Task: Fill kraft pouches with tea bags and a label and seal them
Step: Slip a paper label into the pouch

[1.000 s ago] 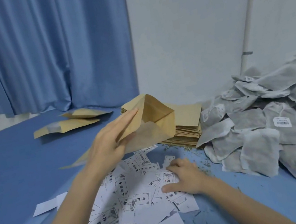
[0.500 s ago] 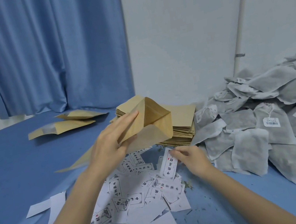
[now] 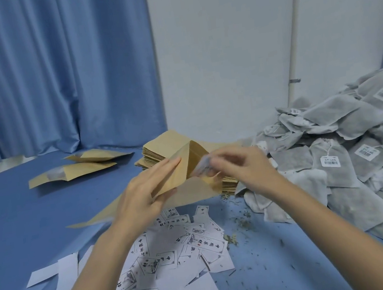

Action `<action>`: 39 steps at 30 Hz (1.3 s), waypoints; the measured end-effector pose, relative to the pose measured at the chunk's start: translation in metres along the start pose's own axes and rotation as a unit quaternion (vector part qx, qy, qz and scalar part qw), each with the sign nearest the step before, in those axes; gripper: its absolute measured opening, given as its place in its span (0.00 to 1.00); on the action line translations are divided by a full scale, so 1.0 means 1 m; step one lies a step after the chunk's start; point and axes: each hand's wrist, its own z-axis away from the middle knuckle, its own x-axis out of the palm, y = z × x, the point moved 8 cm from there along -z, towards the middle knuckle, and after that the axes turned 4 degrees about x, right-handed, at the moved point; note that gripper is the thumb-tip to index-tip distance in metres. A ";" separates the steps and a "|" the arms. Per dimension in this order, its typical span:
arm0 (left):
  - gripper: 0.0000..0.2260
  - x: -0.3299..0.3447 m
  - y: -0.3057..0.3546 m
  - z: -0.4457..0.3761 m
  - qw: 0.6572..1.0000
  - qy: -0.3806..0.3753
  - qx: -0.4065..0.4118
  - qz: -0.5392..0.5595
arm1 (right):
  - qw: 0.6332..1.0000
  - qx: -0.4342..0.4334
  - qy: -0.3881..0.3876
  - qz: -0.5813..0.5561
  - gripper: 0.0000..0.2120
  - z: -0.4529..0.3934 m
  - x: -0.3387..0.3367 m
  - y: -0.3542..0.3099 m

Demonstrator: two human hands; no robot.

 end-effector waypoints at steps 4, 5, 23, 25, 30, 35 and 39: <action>0.30 -0.002 0.014 -0.001 0.999 0.004 0.043 0.009 | 0.958 -0.026 -0.108 0.265 0.07 -0.016 0.032 -0.010; 0.30 -0.002 0.017 -0.002 0.999 0.005 0.049 0.012 | 0.944 -0.031 -0.117 0.308 0.07 -0.020 0.035 -0.013; 0.19 -0.012 0.042 -0.034 0.949 0.073 -0.067 0.300 | 0.933 0.045 -0.189 0.304 0.19 -0.034 0.004 -0.081; 0.14 -0.009 0.037 -0.039 0.935 0.091 -0.096 0.328 | 0.941 -0.009 -0.097 0.323 0.22 -0.034 -0.027 -0.104; 0.15 -0.004 0.032 -0.056 0.894 0.121 -0.147 0.406 | 0.931 -0.062 -0.048 0.356 0.26 -0.024 -0.085 -0.127; 0.16 0.011 0.035 -0.069 0.855 0.109 -0.176 0.475 | 0.937 -0.051 -0.023 0.346 0.17 -0.017 -0.121 -0.111; 0.14 0.028 0.046 -0.074 0.819 0.049 -0.186 0.541 | 0.977 -0.017 0.008 0.211 0.19 -0.017 -0.139 -0.094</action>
